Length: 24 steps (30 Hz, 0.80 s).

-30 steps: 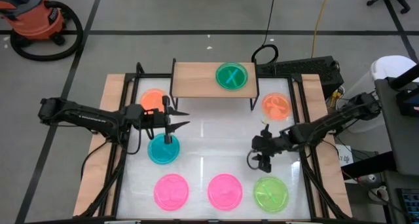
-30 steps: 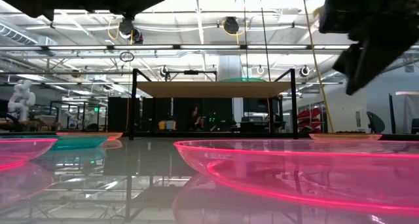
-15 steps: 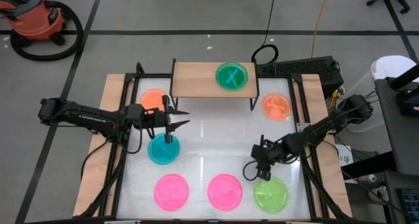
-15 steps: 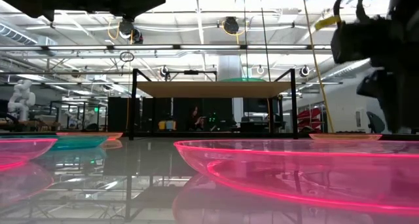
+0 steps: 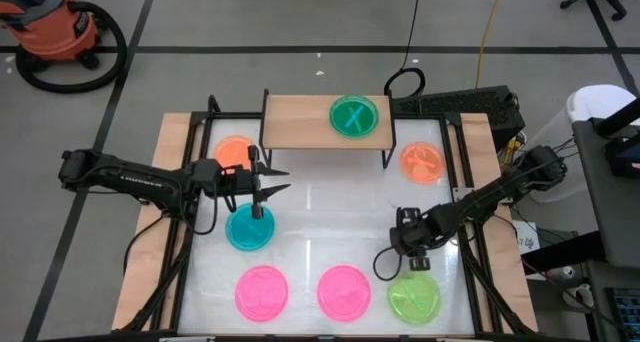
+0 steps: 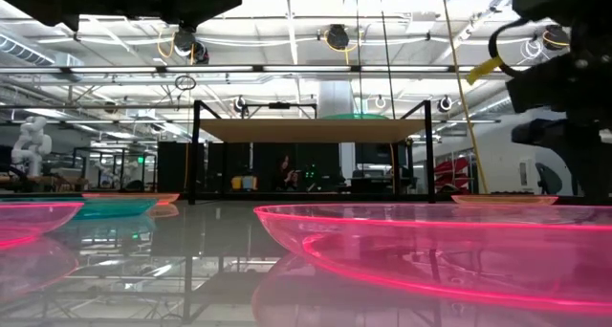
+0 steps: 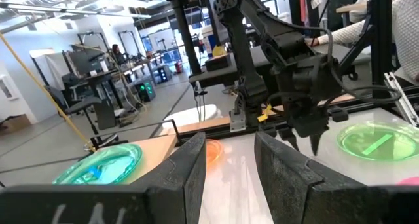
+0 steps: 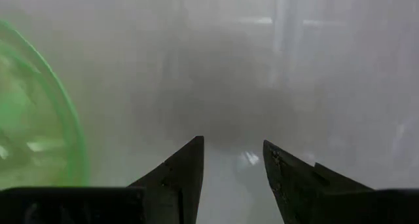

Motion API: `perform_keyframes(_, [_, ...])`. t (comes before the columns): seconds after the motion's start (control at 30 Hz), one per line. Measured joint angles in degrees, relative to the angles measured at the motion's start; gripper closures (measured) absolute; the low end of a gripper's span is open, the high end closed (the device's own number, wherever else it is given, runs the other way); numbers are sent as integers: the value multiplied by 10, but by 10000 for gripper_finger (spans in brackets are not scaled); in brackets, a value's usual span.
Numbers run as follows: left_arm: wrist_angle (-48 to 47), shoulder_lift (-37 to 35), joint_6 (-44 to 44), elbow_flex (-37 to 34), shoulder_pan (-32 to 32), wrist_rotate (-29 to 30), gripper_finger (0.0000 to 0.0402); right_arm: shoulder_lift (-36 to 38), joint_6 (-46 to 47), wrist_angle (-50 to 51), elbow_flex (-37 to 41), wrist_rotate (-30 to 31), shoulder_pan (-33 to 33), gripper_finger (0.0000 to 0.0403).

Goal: Place and stack plates onto a shelf
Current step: Stack the green transparent plate on the blue transparent plate on the shelf

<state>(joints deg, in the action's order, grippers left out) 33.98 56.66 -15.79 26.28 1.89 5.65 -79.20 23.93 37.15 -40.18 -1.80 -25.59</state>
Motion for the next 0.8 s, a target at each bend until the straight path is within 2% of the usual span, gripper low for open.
perform_keyframes(0.1, [0,0,0,0,0,0,266,0,-9,30,-5,-14,0,261])
perform_keyframes(0.23, [0,0,-1,0,0,0,266,0,6,81,-54,-47,-1,261])
perform_keyframes(0.47, [0,0,13,0,0,0,266,-2,45,76,-153,-27,-31,261])
perform_keyframes(0.8, [-5,0,13,0,0,0,266,-79,97,72,-160,-45,-98,261])
